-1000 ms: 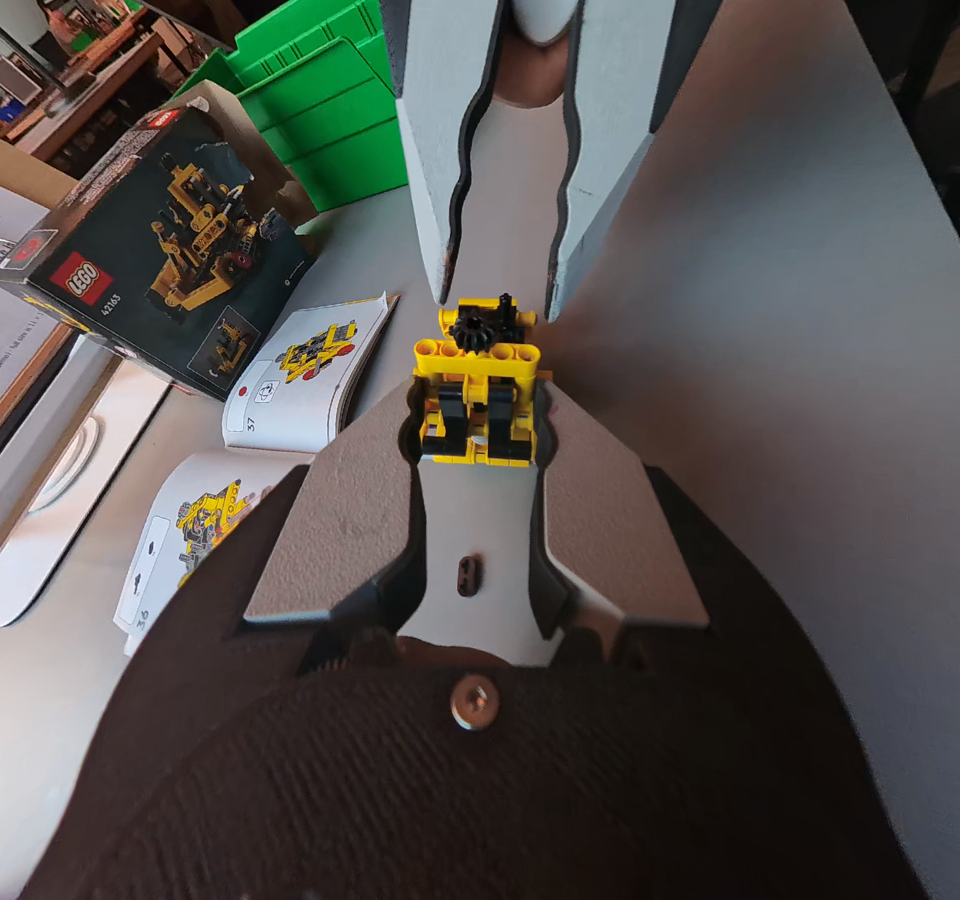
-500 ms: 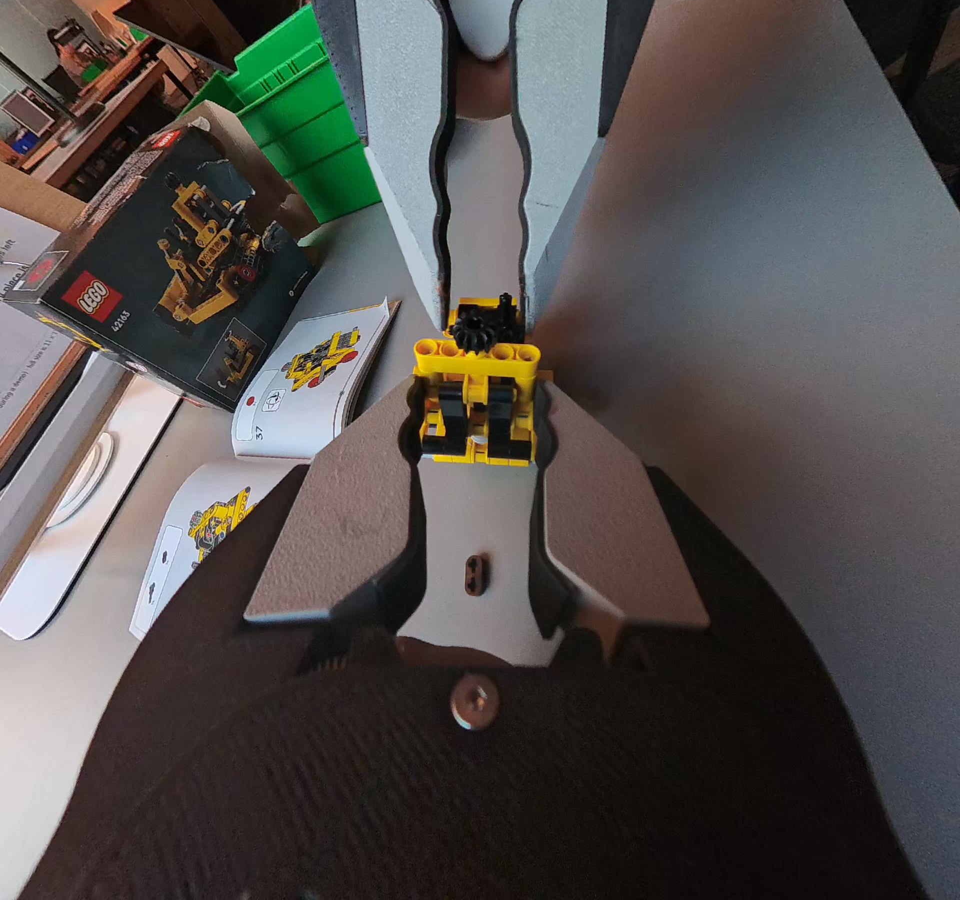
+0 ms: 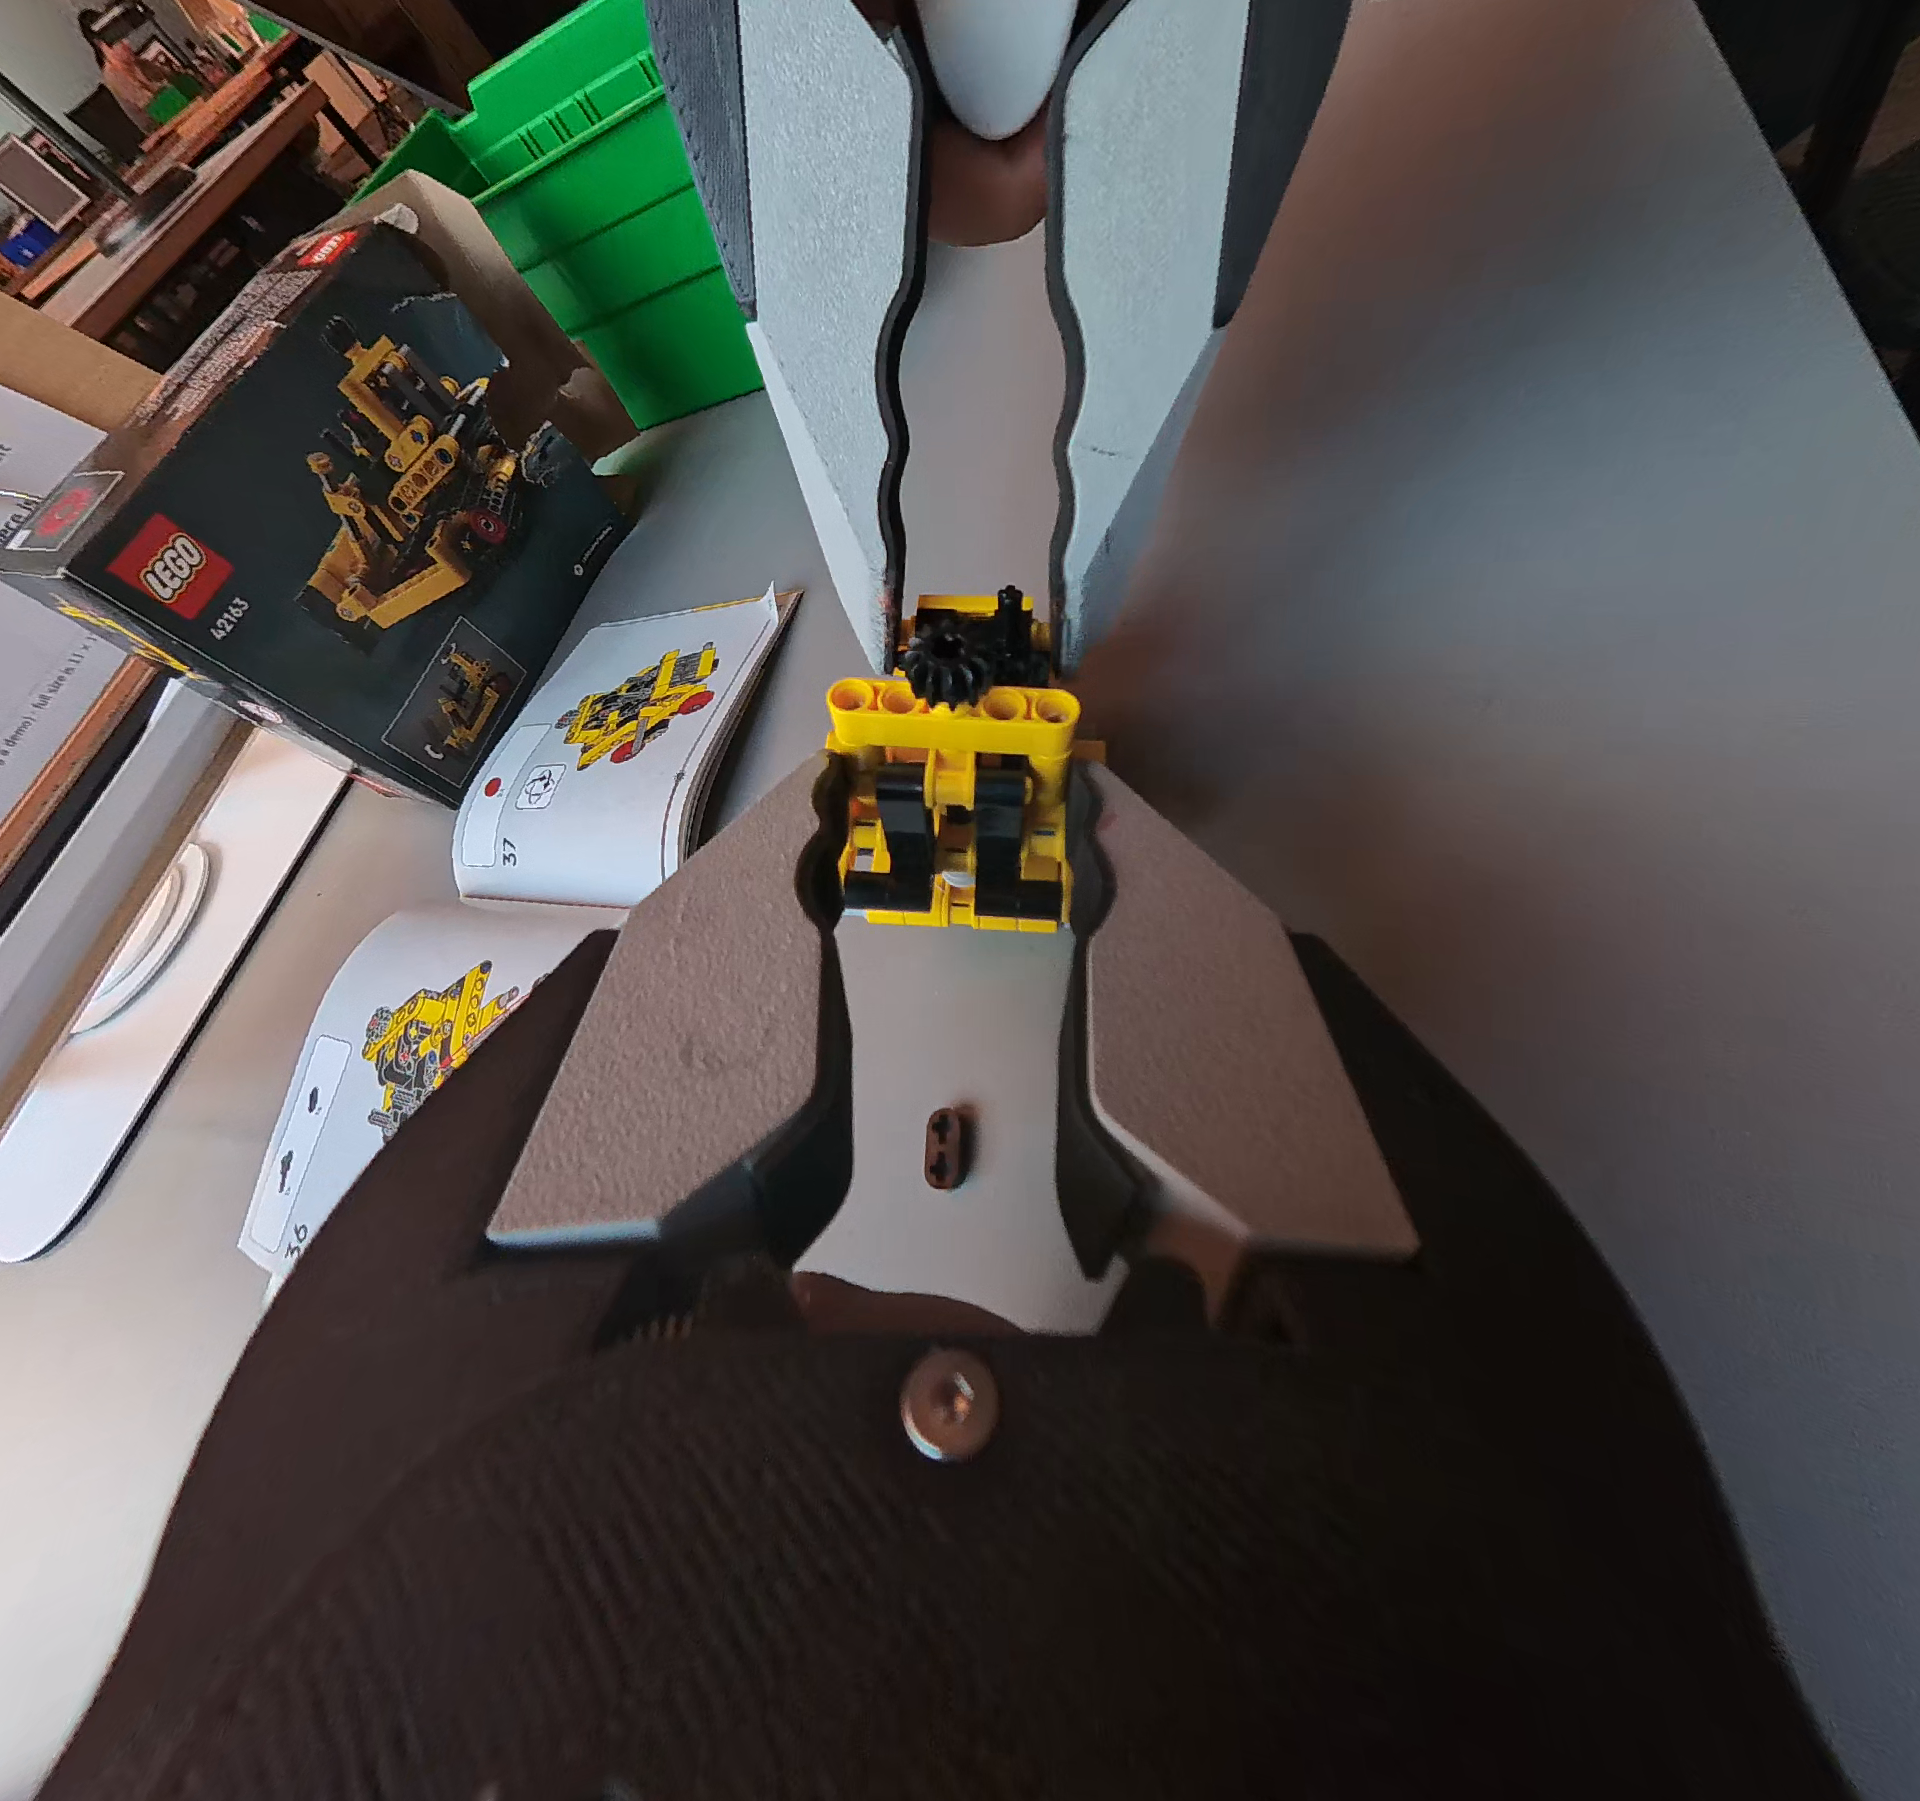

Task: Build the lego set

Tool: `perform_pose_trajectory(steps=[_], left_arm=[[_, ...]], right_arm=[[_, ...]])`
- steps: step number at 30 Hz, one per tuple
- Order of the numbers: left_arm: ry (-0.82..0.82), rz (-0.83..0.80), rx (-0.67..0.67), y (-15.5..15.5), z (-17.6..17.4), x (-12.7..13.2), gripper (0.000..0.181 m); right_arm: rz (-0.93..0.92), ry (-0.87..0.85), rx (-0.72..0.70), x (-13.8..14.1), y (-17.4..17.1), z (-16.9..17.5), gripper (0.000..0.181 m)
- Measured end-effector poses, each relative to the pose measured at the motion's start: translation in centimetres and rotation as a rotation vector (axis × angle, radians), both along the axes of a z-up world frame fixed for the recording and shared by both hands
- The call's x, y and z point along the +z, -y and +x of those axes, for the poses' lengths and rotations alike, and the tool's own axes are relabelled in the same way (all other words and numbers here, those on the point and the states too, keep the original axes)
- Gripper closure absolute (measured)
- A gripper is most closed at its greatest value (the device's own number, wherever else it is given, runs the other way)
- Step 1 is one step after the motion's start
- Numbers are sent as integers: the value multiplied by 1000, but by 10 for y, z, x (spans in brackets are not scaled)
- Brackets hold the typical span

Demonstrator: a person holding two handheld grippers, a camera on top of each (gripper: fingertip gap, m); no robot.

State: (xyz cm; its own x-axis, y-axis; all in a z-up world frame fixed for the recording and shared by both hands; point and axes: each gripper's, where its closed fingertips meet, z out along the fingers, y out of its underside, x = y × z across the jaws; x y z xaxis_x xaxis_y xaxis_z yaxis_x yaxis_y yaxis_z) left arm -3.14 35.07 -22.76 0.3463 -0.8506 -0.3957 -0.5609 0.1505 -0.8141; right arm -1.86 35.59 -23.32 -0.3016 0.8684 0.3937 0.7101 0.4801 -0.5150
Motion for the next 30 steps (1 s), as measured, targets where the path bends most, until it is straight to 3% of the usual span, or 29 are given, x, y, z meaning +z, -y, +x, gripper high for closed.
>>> perform_pose_trajectory(steps=[22, 30], left_arm=[[3, -13, 13, -2, -2, 0, 141], [3, -13, 13, -2, -2, 0, 141]], right_arm=[[32, -21, -1, 7, -1, 2, 155], [-37, -31, -5, 6, 5, 4, 159]])
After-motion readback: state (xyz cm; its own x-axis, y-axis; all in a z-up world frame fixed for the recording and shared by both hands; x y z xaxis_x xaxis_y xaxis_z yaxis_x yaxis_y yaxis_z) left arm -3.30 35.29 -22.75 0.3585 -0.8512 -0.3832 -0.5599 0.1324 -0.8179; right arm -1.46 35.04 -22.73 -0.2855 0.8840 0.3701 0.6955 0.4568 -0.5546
